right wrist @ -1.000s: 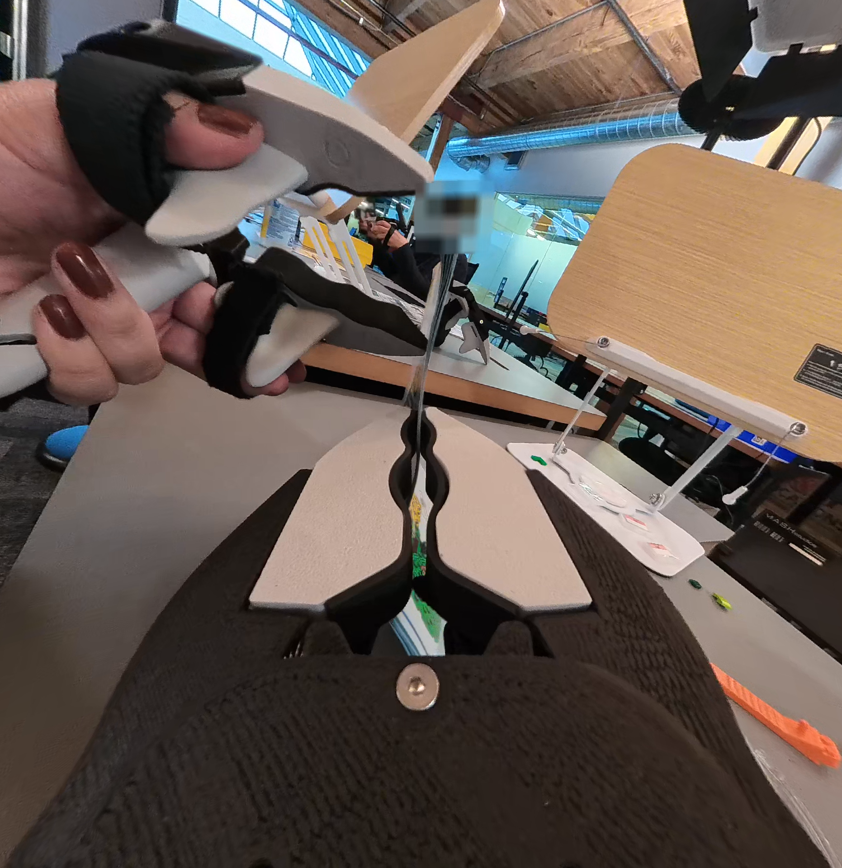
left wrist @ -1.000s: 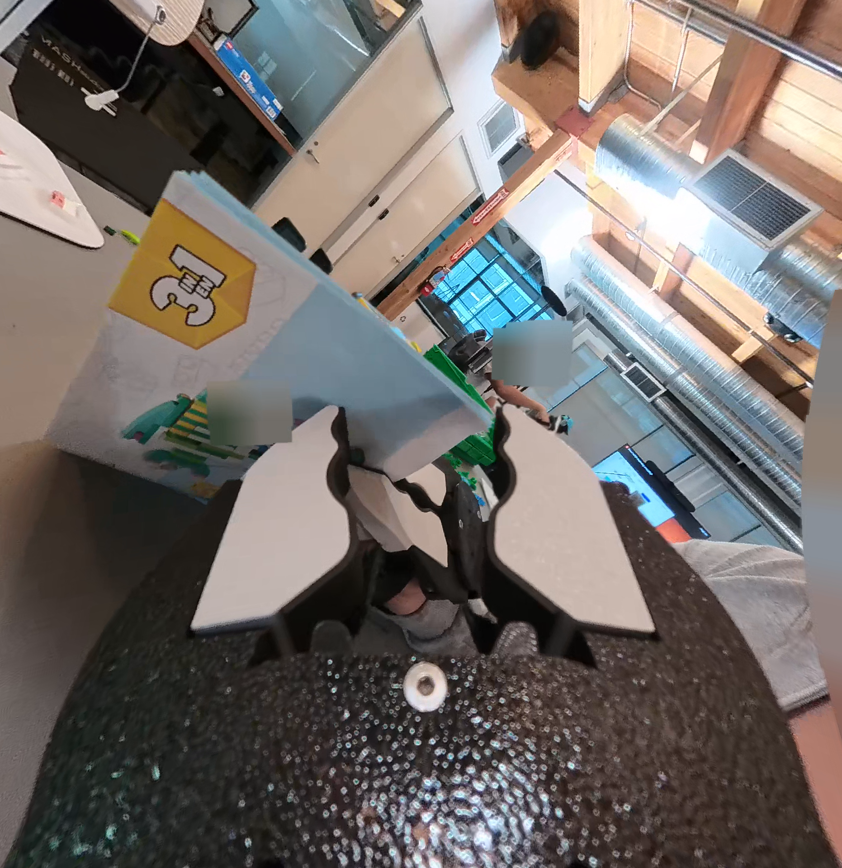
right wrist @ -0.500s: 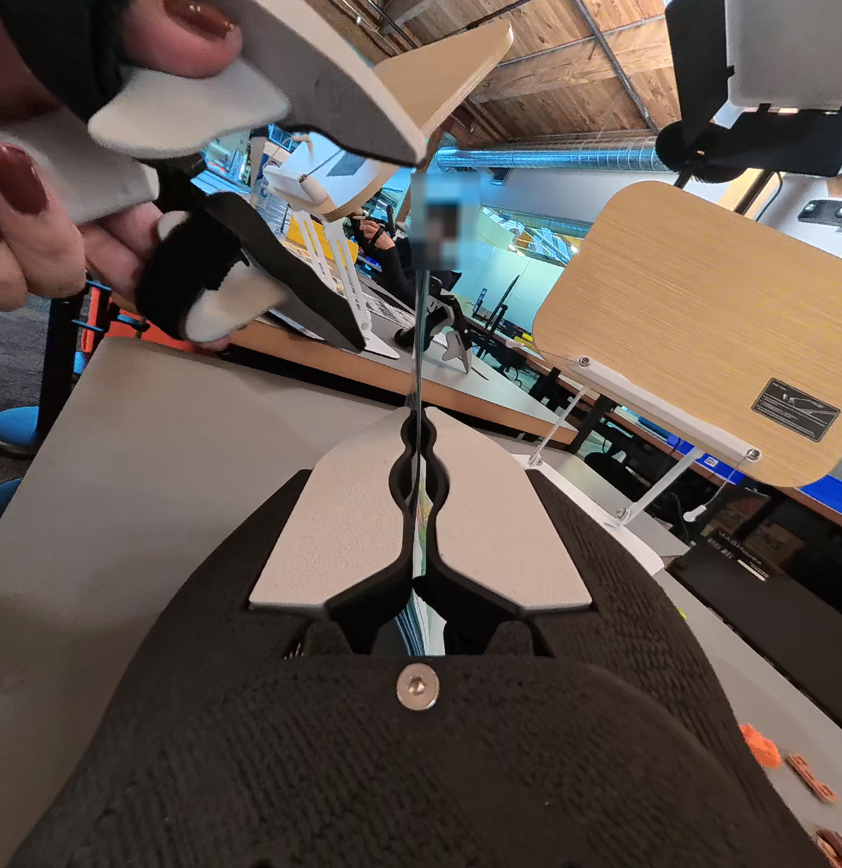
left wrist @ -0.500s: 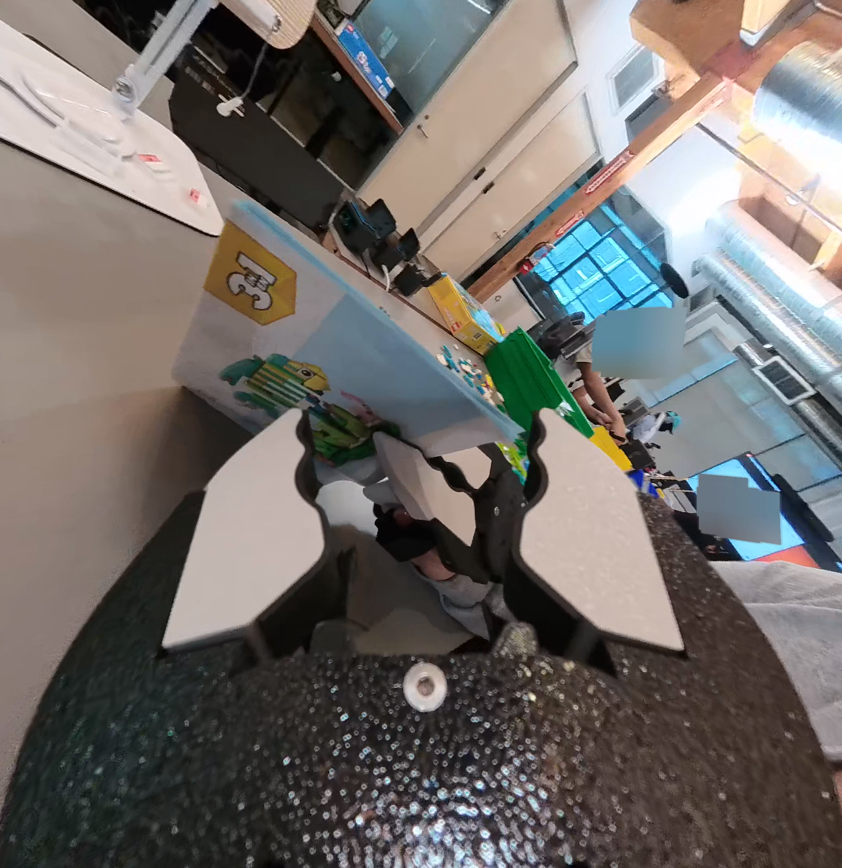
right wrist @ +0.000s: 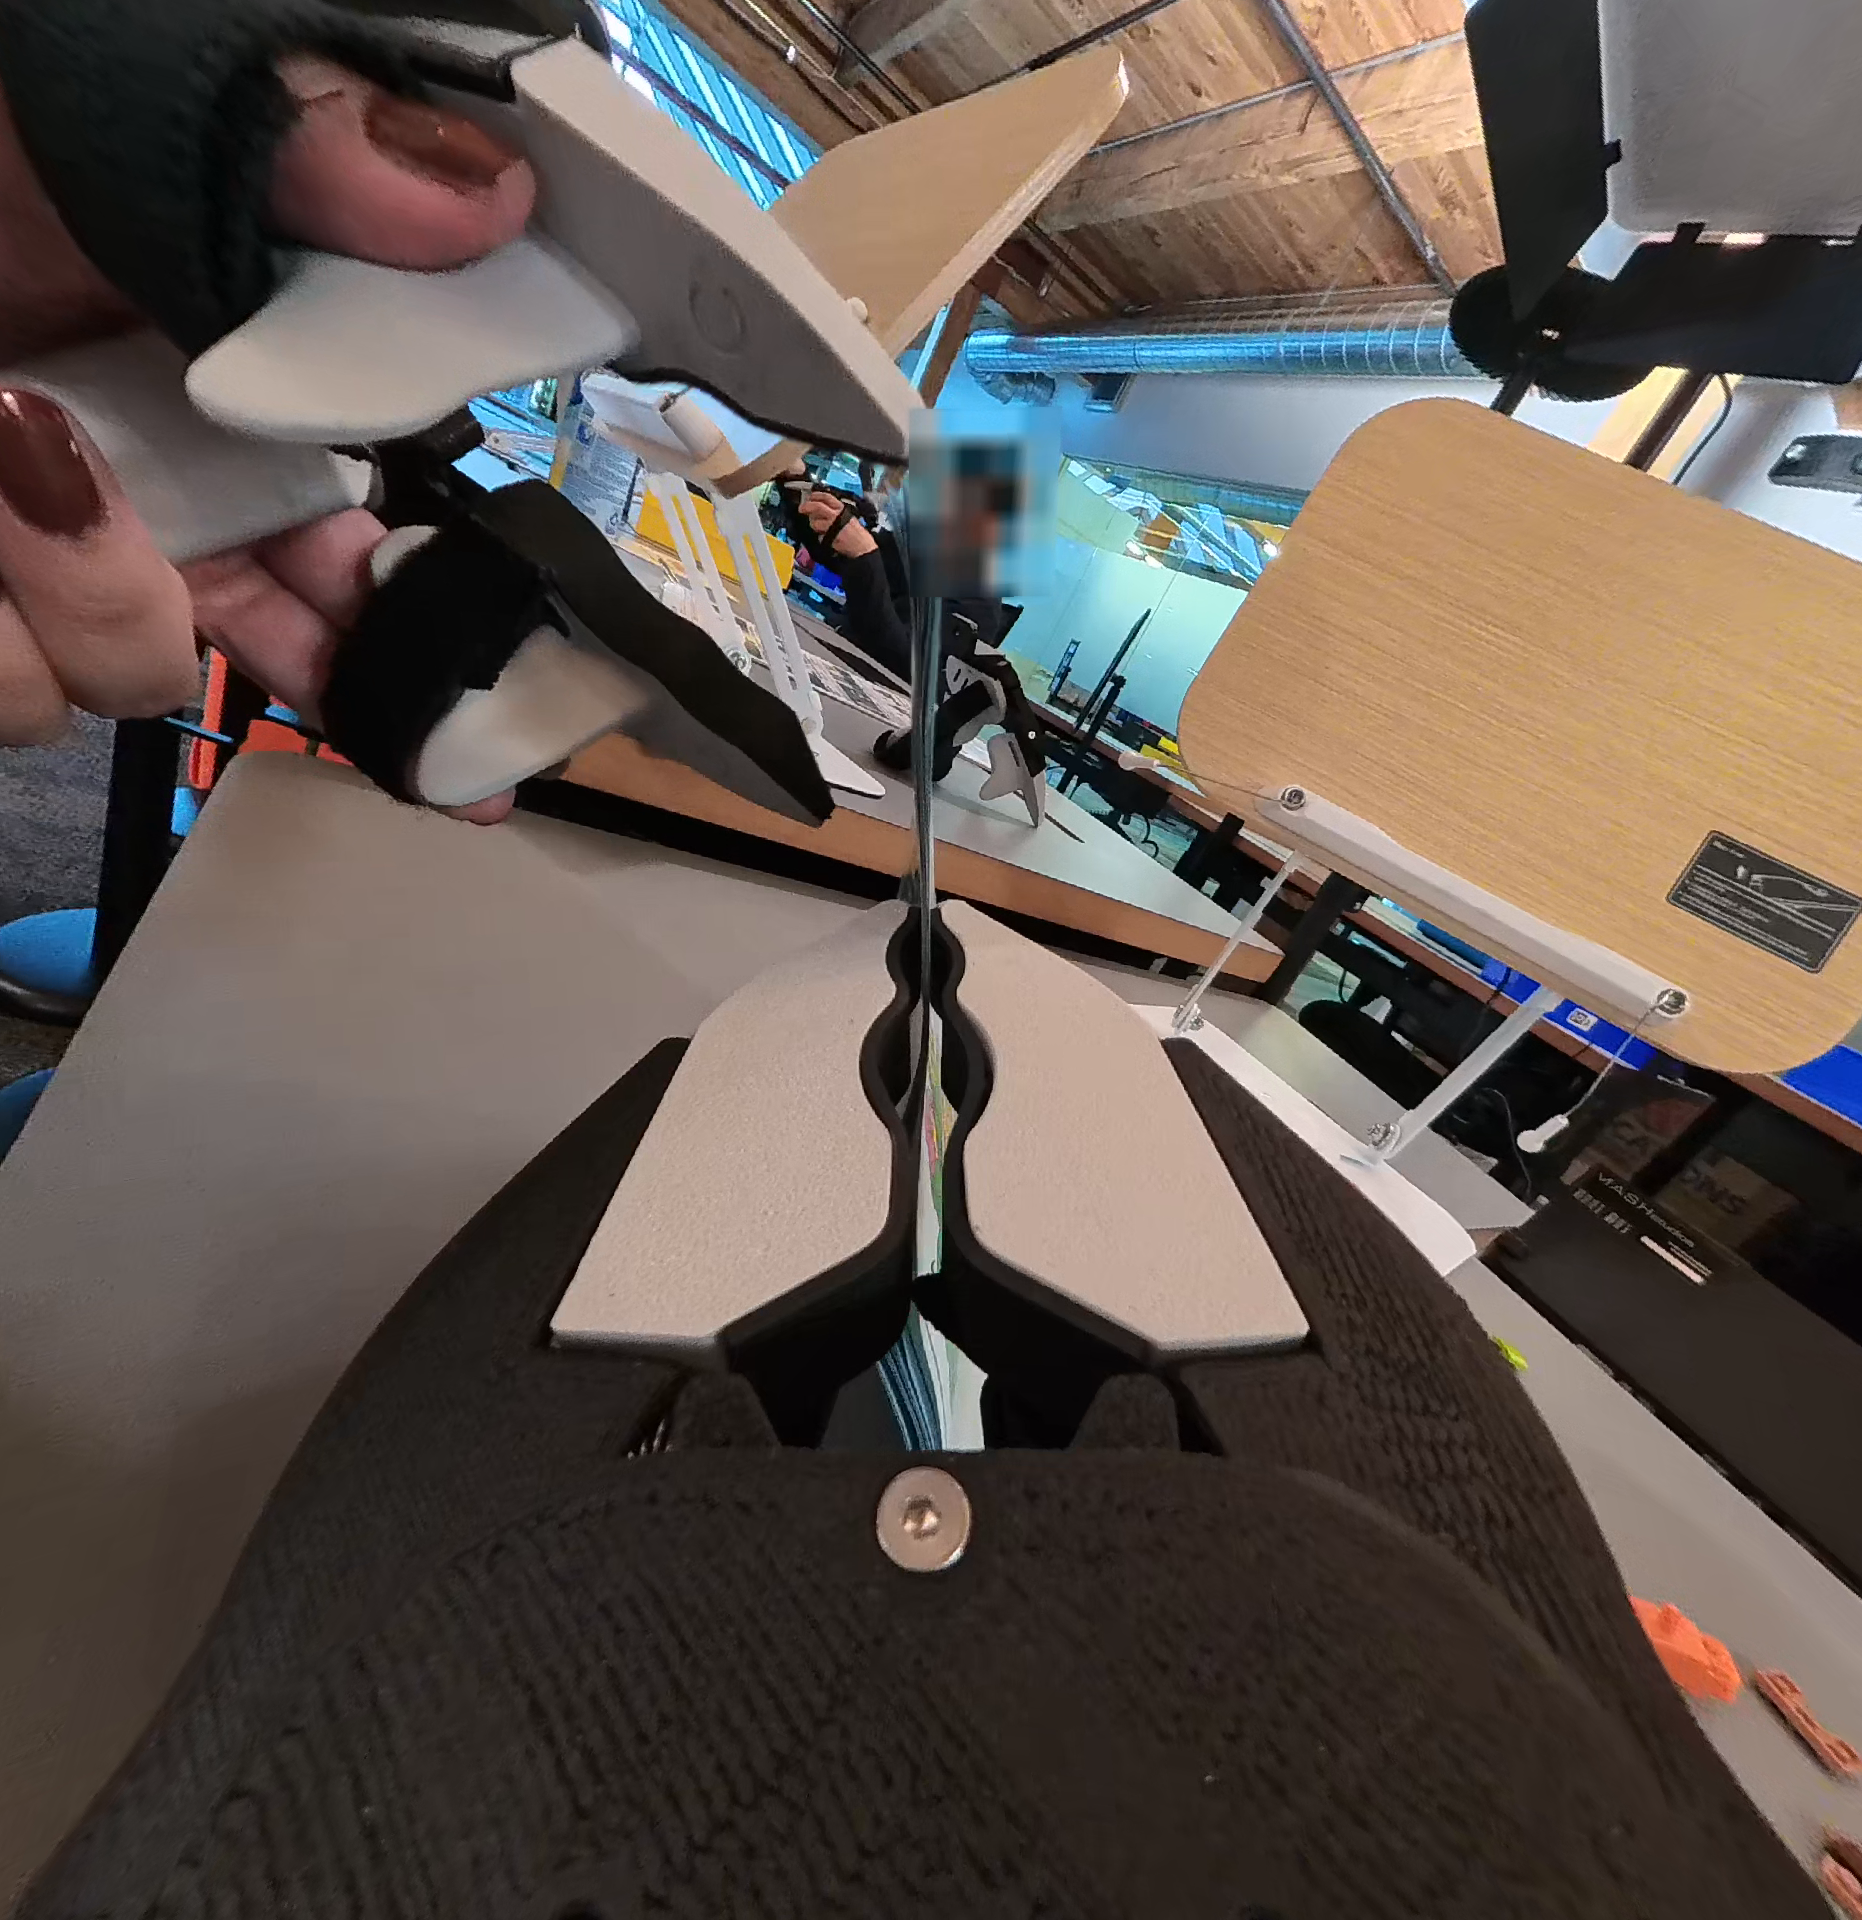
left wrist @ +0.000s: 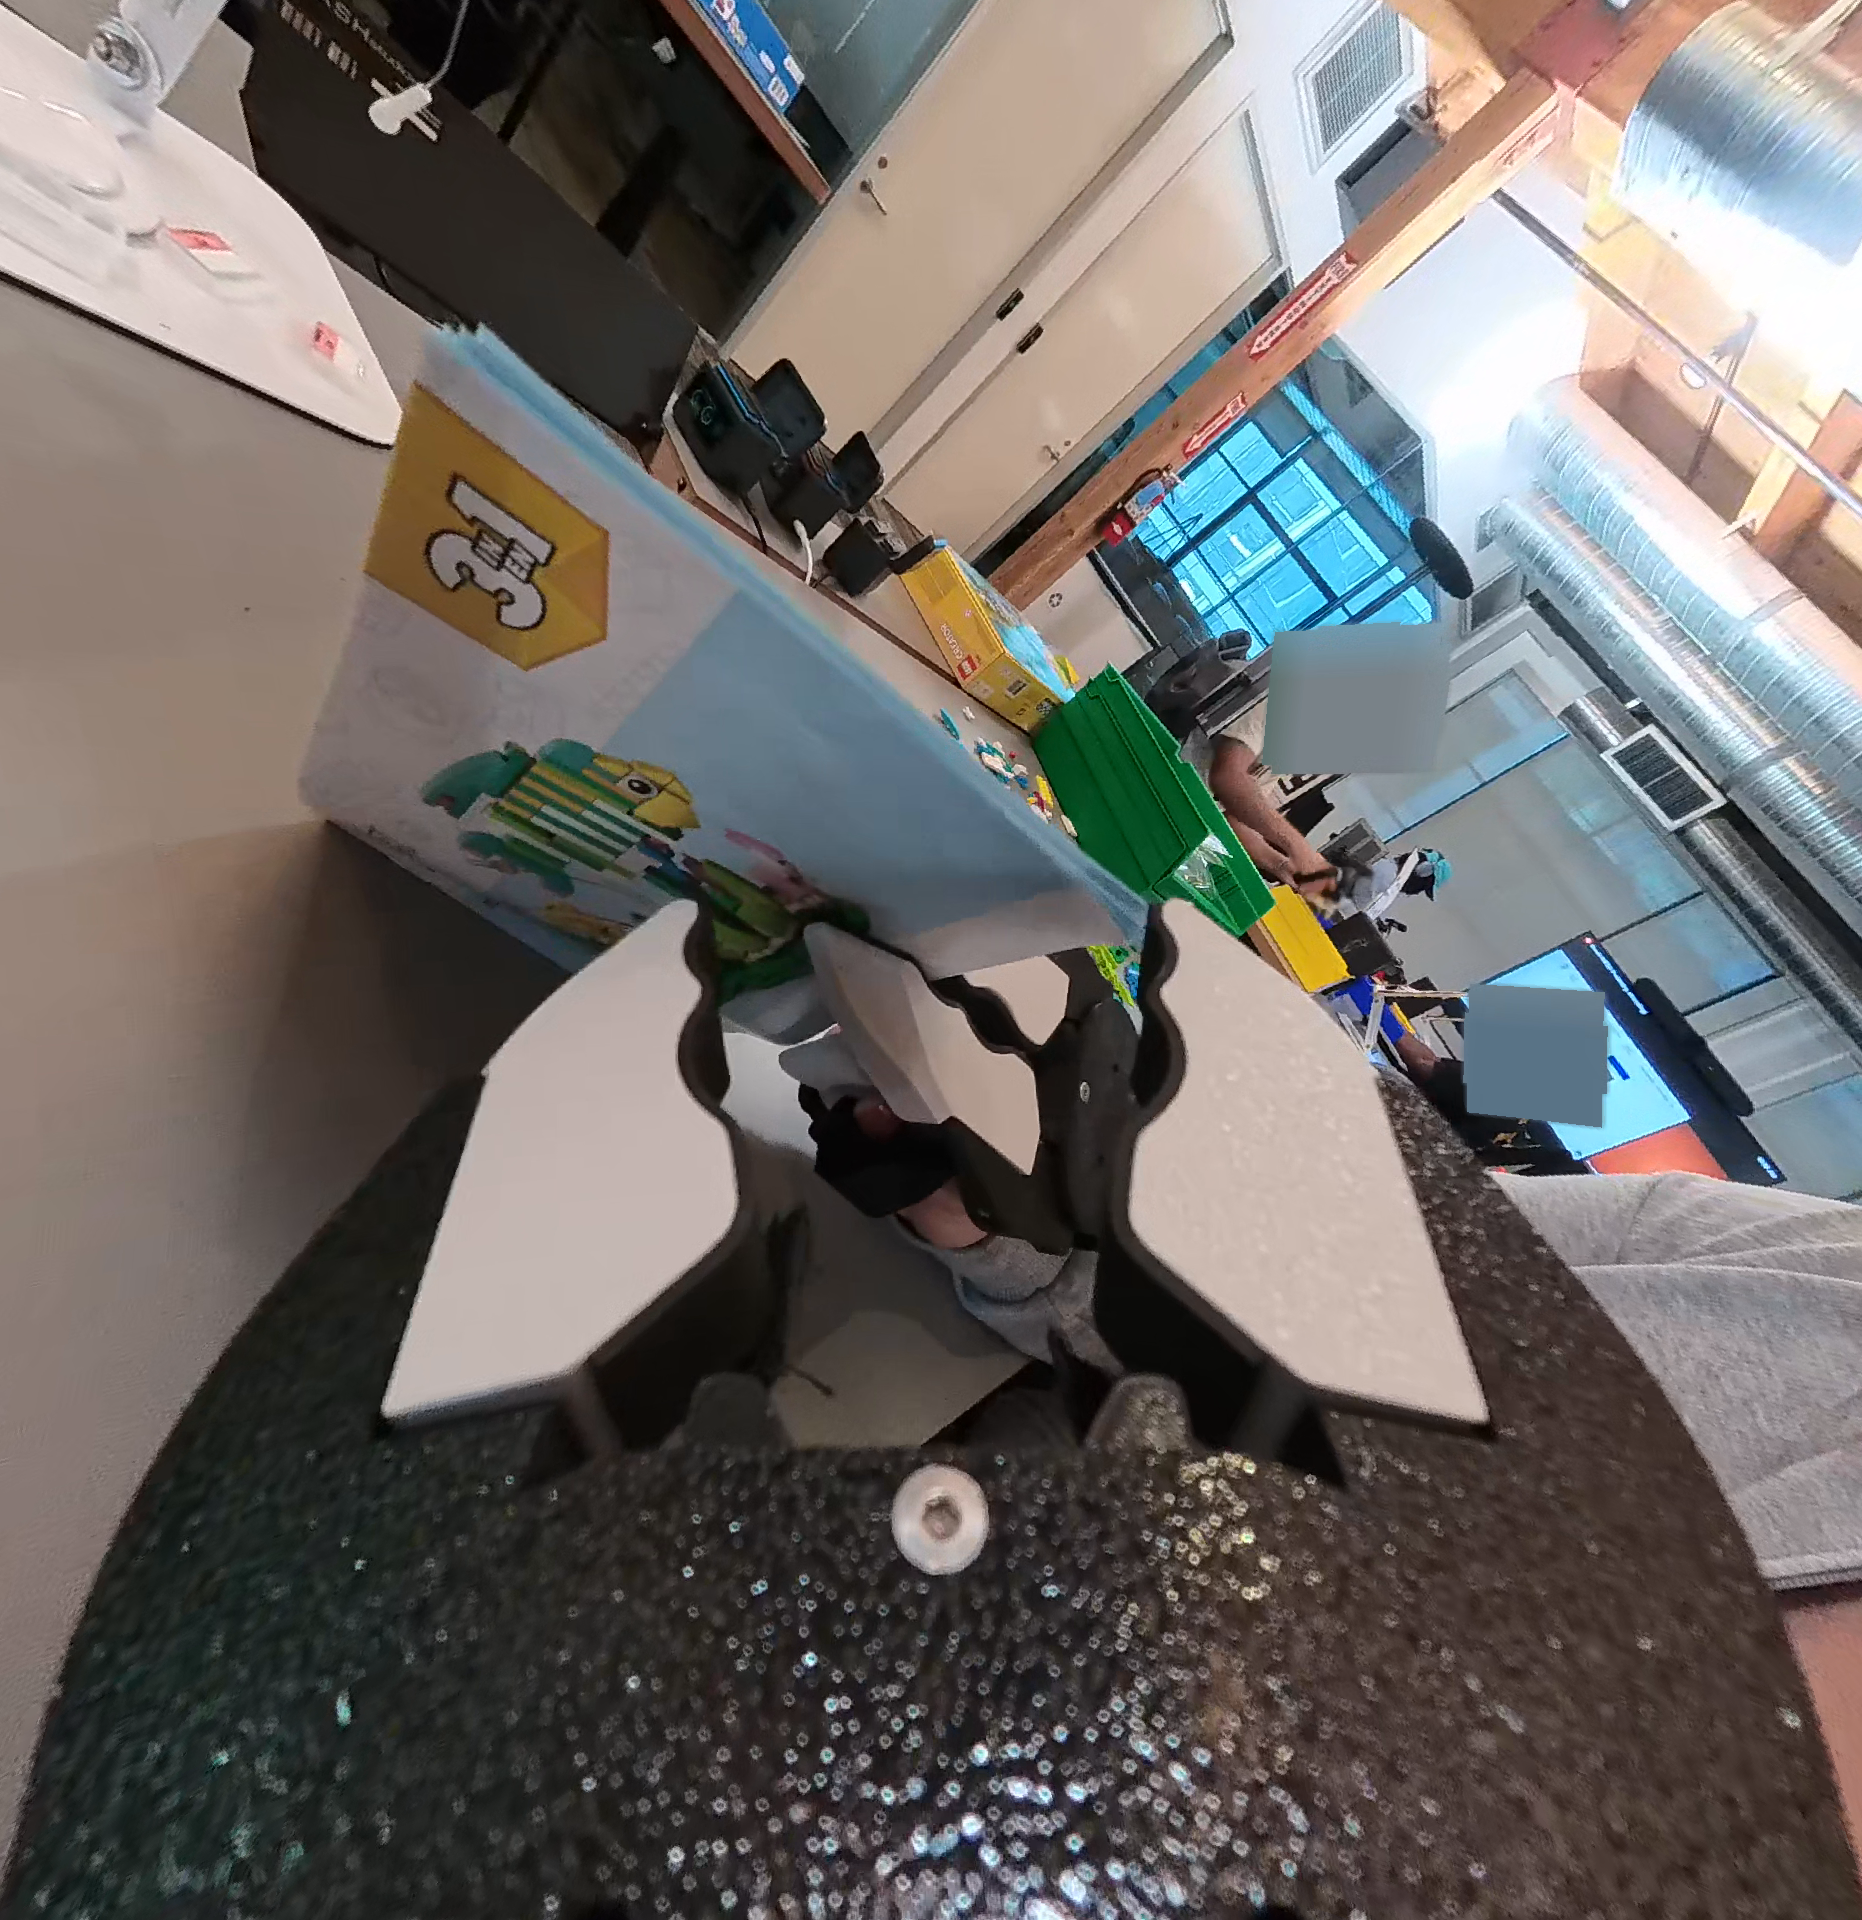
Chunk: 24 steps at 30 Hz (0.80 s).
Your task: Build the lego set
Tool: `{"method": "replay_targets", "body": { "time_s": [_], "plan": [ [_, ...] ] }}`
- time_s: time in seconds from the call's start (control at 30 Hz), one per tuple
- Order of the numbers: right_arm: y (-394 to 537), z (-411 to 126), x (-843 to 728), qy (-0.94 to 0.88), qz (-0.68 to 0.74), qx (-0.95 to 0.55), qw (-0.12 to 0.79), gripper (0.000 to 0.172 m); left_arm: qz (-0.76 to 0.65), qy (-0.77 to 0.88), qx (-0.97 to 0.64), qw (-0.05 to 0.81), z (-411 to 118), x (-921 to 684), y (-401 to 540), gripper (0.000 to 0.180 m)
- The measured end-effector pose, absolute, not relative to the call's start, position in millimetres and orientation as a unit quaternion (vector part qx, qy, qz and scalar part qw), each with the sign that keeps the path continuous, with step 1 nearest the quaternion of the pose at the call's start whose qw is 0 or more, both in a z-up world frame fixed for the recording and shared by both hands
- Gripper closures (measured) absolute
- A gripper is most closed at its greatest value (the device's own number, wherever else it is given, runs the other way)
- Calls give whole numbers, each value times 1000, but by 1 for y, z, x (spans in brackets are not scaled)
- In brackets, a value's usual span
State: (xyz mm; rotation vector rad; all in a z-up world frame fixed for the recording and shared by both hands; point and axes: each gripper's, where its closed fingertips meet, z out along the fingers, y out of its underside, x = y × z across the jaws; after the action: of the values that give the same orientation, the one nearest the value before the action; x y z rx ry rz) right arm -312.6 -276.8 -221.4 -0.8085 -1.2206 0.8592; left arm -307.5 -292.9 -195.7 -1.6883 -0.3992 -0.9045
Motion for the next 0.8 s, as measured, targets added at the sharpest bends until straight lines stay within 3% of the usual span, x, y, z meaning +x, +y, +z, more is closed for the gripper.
{"method": "replay_targets", "body": {
  "time_s": [0.8],
  "plan": [
    [-275,-221,-312,-535,383,-361,661,172,-400,-167,-715,548,-198,-305,-294,112]
  ]
}}
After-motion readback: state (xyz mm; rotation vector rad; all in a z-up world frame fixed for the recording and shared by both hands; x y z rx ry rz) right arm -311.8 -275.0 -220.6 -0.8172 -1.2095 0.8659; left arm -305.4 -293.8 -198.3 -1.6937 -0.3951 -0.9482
